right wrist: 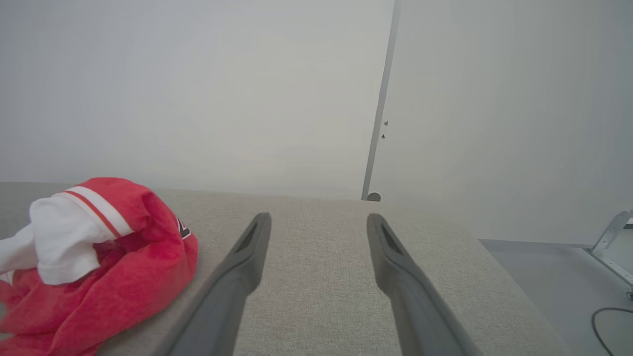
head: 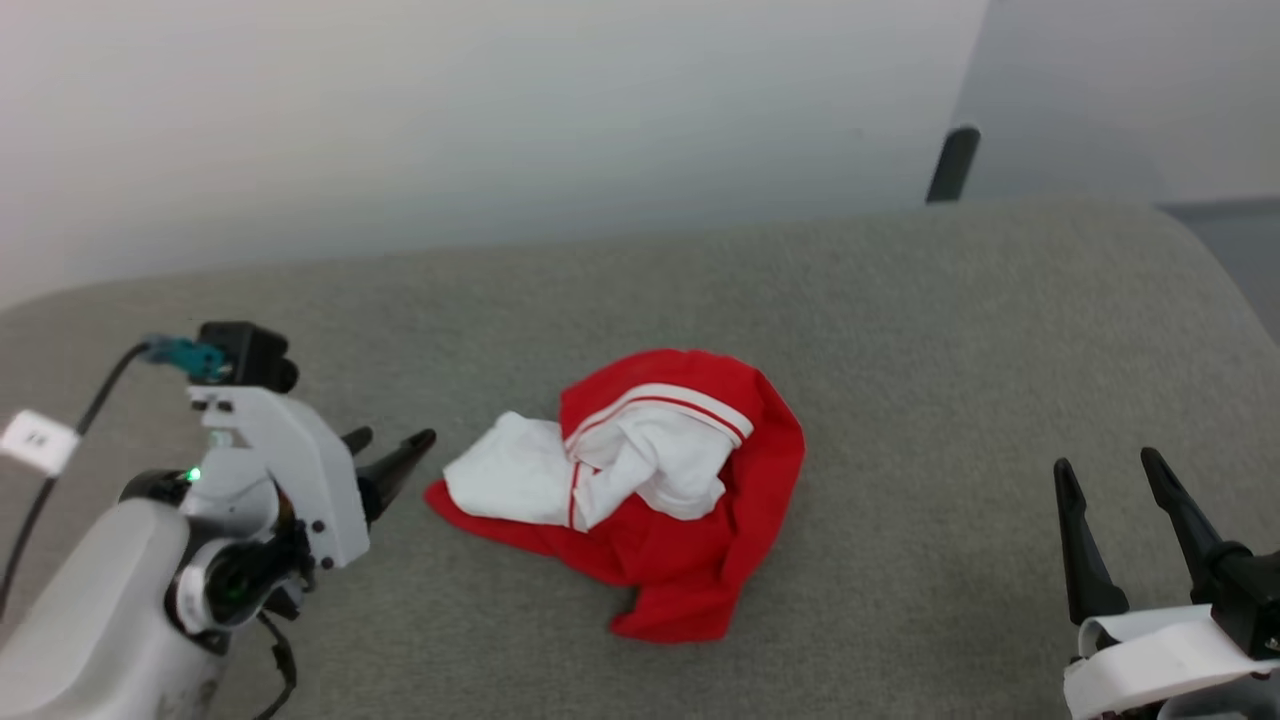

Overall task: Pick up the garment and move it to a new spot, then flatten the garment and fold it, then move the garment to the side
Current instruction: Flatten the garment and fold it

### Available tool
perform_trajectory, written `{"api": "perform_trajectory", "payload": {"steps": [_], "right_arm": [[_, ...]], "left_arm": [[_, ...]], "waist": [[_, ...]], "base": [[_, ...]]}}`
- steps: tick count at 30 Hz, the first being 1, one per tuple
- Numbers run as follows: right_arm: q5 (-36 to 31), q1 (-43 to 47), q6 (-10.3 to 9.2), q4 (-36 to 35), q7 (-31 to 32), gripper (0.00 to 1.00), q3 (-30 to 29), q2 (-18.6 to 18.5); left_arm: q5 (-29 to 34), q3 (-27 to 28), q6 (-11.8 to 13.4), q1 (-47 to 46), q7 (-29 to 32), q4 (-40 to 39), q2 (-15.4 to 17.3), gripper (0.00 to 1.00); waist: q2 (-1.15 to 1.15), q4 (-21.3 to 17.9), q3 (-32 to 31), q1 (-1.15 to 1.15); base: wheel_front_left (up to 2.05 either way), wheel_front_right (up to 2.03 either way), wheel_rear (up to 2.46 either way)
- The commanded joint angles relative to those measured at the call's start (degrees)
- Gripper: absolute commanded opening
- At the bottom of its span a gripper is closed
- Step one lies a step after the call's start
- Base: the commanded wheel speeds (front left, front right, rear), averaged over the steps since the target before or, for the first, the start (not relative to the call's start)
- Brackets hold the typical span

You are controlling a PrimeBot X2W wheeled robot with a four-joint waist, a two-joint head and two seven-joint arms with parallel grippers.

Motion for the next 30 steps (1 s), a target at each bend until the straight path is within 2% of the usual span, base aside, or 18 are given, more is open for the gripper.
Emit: {"api": "perform_trajectory", "payload": {"steps": [1, 10, 17, 19, 23, 28, 29, 30], "right_arm": [[-0.06, -1.00, -0.02, -0.25, -0.35, 1.00, 0.14, 0.39], [-0.21, -3.88, -0.02, 0.94, -1.77, 1.00, 1.26, 1.40], [-0.28, -5.37, -0.02, 2.48, -2.99, 1.00, 1.66, 1.74], [-0.37, -5.44, -0.02, 2.69, -3.10, 1.00, 1.74, 1.76], [-0.55, -5.79, -0.02, 2.92, -3.19, 1.00, 1.83, 1.76], [-0.73, -6.15, -0.02, 2.87, -2.84, 1.00, 2.02, 1.65], [-0.73, -6.11, -0.02, 2.88, -2.81, 1.00, 2.00, 1.55], [-0.72, -6.08, -0.02, 2.90, -2.75, 1.00, 1.95, 1.49]], "left_arm": [[0.13, -0.69, 0.49, -1.58, 1.41, 1.12, -0.14, 1.00], [1.69, -3.41, 0.52, -7.21, 5.31, 8.82, -1.38, 1.00], [2.61, -5.57, 0.65, -8.84, 7.81, 14.81, -2.27, 1.00], [3.07, -6.05, -0.11, -9.15, 7.80, 16.69, -1.95, 1.00], [2.48, -6.32, -0.36, -9.24, 7.14, 19.64, -3.58, 1.00], [2.52, -6.50, -2.43, -10.29, 5.28, 22.34, -4.24, 0.99], [1.97, -6.39, -3.02, -10.48, 5.22, 22.85, -4.62, 0.63], [1.66, -6.28, -3.21, -10.64, 5.14, 23.11, -5.09, 0.44]], "waist": [[0.00, -2.18, 3.30, 0.00], [0.00, -4.58, 8.85, 0.00], [0.00, -5.44, 10.73, 0.00], [0.00, -5.54, 11.06, 0.00], [0.00, -5.53, 11.41, 0.00], [0.00, -5.42, 11.42, 0.00], [0.00, -5.37, 11.34, 0.00], [0.00, -5.30, 11.21, 0.00]], "base": [[0.00, 0.00, 0.00], [0.00, 0.00, 0.00], [0.00, 0.00, 0.00], [0.00, 0.00, 0.00], [0.00, 0.00, 0.00], [0.00, 0.00, 0.00], [0.00, 0.00, 0.00], [0.00, 0.00, 0.00]]}}
